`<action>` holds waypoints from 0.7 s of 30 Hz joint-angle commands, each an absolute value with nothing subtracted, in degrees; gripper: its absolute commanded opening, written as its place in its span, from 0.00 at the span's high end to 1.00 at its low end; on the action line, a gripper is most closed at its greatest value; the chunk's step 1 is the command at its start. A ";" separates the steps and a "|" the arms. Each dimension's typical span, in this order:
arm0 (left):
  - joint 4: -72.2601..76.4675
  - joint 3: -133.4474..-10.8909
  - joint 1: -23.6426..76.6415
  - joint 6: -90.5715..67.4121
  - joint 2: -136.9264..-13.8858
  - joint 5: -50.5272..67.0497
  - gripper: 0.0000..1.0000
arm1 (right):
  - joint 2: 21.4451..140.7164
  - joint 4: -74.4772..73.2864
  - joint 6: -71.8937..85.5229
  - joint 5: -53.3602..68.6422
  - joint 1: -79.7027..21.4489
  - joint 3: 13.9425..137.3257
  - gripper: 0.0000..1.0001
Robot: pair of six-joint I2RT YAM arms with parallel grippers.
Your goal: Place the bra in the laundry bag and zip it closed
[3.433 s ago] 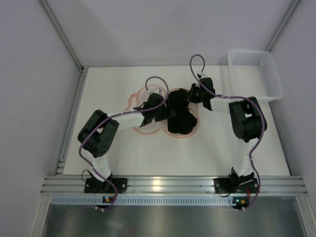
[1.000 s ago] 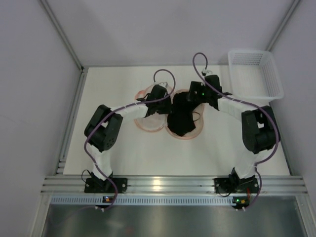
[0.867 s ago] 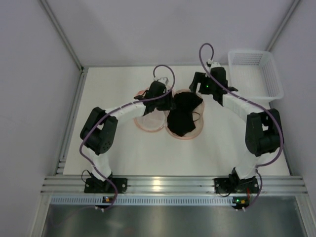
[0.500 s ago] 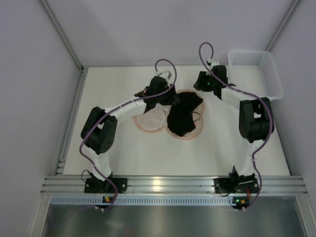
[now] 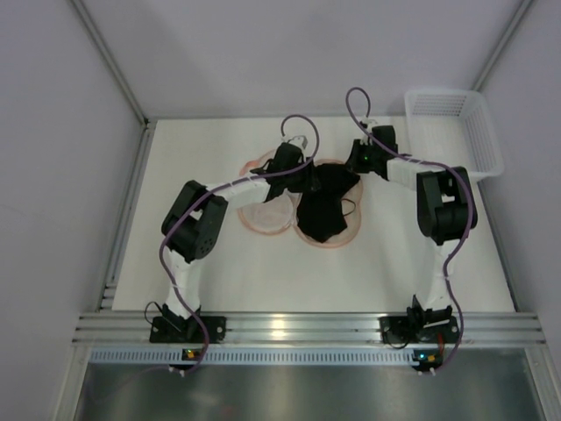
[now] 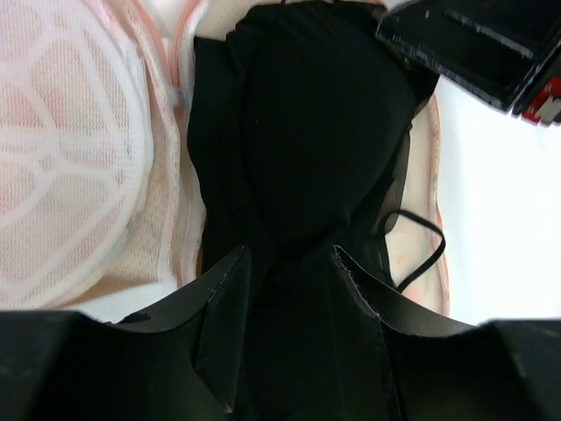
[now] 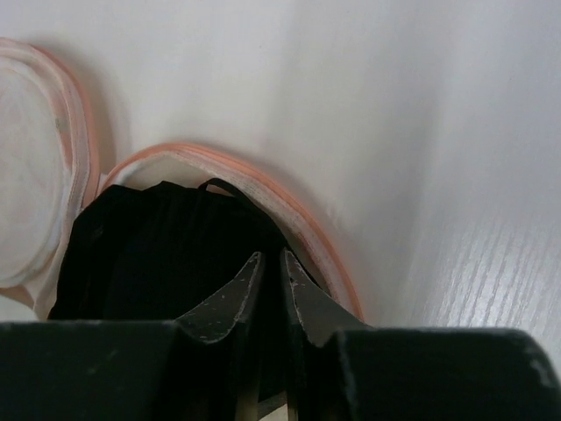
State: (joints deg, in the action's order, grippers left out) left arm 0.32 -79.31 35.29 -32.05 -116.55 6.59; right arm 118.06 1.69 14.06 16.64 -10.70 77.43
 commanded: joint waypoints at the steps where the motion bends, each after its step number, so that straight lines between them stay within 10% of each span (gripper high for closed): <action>1: 5.18 -83.05 35.42 -32.96 -117.94 5.37 0.54 | 117.78 4.22 13.71 17.75 -10.46 77.79 0.88; 5: 5.62 -84.81 35.51 -32.87 -119.79 4.04 0.54 | 115.93 4.57 13.54 17.49 -10.81 76.38 1.00; 21: 7.21 -92.47 35.42 -29.44 -123.75 2.54 0.53 | 110.56 0.18 14.24 13.71 -11.60 72.32 0.90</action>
